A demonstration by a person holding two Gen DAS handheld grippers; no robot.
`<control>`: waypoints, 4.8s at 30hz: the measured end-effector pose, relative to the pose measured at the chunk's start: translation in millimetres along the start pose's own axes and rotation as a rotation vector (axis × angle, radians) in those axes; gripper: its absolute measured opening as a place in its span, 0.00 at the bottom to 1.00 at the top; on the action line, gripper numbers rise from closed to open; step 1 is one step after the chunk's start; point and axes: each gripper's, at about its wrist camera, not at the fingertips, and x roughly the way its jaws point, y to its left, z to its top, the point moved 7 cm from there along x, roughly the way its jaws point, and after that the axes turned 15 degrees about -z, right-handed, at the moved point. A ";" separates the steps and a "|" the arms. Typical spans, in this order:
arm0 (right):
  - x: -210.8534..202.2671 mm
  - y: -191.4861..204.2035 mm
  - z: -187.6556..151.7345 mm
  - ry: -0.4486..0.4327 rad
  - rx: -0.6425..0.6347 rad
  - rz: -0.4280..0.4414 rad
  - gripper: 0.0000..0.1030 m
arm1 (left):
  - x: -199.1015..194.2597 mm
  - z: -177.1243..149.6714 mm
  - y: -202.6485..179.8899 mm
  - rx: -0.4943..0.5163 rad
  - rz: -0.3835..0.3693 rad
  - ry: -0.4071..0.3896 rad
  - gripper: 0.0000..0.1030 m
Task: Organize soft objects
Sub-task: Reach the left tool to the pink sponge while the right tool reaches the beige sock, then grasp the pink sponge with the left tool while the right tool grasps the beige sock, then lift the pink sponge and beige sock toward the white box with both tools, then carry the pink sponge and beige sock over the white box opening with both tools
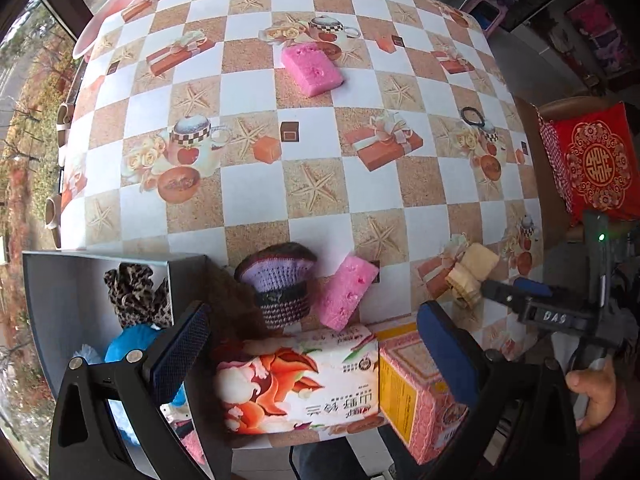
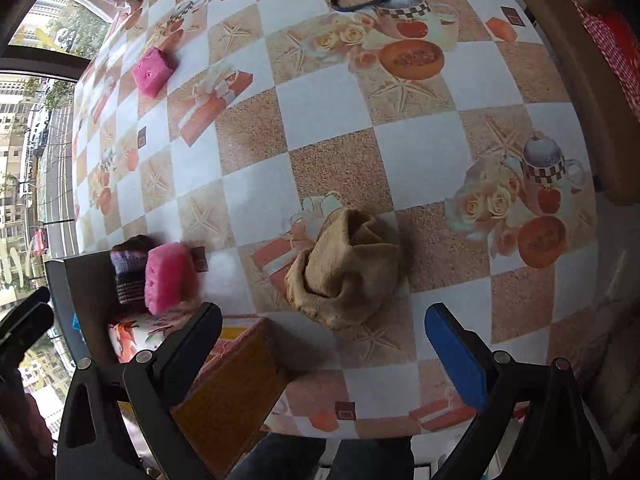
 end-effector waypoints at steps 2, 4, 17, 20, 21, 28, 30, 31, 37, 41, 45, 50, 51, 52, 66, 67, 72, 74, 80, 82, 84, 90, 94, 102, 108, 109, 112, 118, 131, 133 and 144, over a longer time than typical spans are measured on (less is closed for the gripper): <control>16.7 6.0 3.2 -0.001 -0.029 -0.031 0.99 | 7.2 22.5 -1.9 -0.011 0.004 -0.012 1.00; 30.8 11.7 4.1 0.006 -0.058 -0.043 0.99 | 16.9 49.4 -2.5 -0.028 0.013 -0.019 1.00; 55.8 16.4 2.3 -0.110 -0.264 -0.270 1.00 | 107.7 205.0 33.6 -0.259 0.131 -0.098 1.00; 55.6 15.8 2.0 -0.110 -0.262 -0.269 1.00 | 120.6 216.9 43.6 -0.284 0.171 -0.112 0.97; 55.1 15.5 1.1 -0.115 -0.269 -0.270 1.00 | 124.6 218.8 46.3 -0.290 0.177 -0.108 0.96; 52.7 8.1 -1.0 -0.158 -0.359 -0.276 0.95 | 132.6 219.8 56.1 -0.329 0.141 -0.055 0.94; 45.4 -0.2 -2.9 -0.178 -0.357 -0.274 0.82 | 131.4 221.4 54.6 -0.303 0.140 -0.038 0.90; 40.4 -5.6 -3.5 -0.191 -0.355 -0.273 0.68 | 131.0 226.3 48.8 -0.277 0.143 -0.045 0.81; 24.9 -34.9 3.2 -0.184 -0.297 -0.155 0.38 | 110.8 225.1 17.9 -0.123 0.093 -0.102 0.50; 2.6 -56.3 6.2 -0.182 -0.196 -0.051 0.38 | 79.1 203.7 -4.3 -0.030 0.070 -0.150 0.50; -14.6 -69.0 -2.6 -0.167 -0.136 0.009 0.38 | 44.9 163.4 -18.1 0.002 -0.008 -0.162 0.50; -36.0 -68.4 -27.5 -0.154 -0.079 0.061 0.38 | 19.4 102.7 -34.2 0.016 -0.066 -0.183 0.50; -42.6 -67.9 -30.0 -0.163 -0.080 0.060 0.38 | 11.5 91.3 -36.6 0.028 -0.071 -0.189 0.50; -49.3 -67.2 -33.3 -0.171 -0.080 0.061 0.38 | 5.6 79.1 -38.0 0.039 -0.078 -0.192 0.50; -118.3 5.8 -97.2 -0.244 -0.107 0.084 0.38 | -40.2 -76.9 -41.4 0.142 -0.142 -0.160 0.50; -122.7 10.6 -103.6 -0.247 -0.112 0.087 0.38 | -41.0 -85.9 -42.9 0.147 -0.150 -0.153 0.50; -138.8 37.2 -132.2 -0.258 -0.149 0.098 0.38 | -45.5 -121.8 -51.1 0.191 -0.179 -0.131 0.50; -140.5 49.8 -139.3 -0.262 -0.168 0.101 0.38 | -47.3 -131.5 -52.5 0.206 -0.178 -0.131 0.50; -148.7 88.1 -153.4 -0.287 -0.254 0.091 0.38 | -66.1 -147.3 -41.5 0.215 -0.166 -0.179 0.50; -151.0 101.1 -156.8 -0.292 -0.281 0.093 0.38 | -76.9 -150.3 -32.0 0.200 -0.158 -0.209 0.50; -152.0 114.0 -159.3 -0.295 -0.309 0.094 0.38 | -86.2 -153.9 -22.0 0.179 -0.152 -0.236 0.50; -154.6 148.6 -165.7 -0.310 -0.382 0.102 0.38 | -104.9 -165.2 8.7 0.109 -0.130 -0.285 0.50; -150.8 168.1 -171.9 -0.297 -0.425 0.110 0.38 | -115.6 -172.5 23.8 0.083 -0.118 -0.316 0.50; -148.5 198.5 -181.8 -0.297 -0.483 0.118 0.38 | -127.9 -185.7 49.0 0.044 -0.100 -0.342 0.50; -148.1 211.3 -185.2 -0.299 -0.505 0.117 0.38 | -135.1 -191.0 59.7 0.029 -0.095 -0.359 0.50; -147.9 212.6 -185.4 -0.299 -0.507 0.116 0.38 | -136.0 -191.3 61.1 0.026 -0.096 -0.361 0.50; -147.8 215.8 -186.2 -0.299 -0.515 0.112 0.38 | -137.7 -191.5 64.1 0.021 -0.096 -0.367 0.50; -146.8 222.3 -187.0 -0.296 -0.534 0.101 0.38 | -139.3 -191.9 66.6 0.018 -0.092 -0.371 0.50; -144.5 237.0 -188.2 -0.286 -0.584 0.077 0.38 | -142.4 -190.0 76.8 -0.011 -0.098 -0.382 0.50; -144.2 238.9 -187.9 -0.285 -0.590 0.075 0.38 | -142.7 -190.4 78.8 -0.017 -0.099 -0.383 0.50; -144.4 242.7 -188.5 -0.284 -0.604 0.065 0.38 | -142.5 -190.4 82.2 -0.025 -0.101 -0.388 0.50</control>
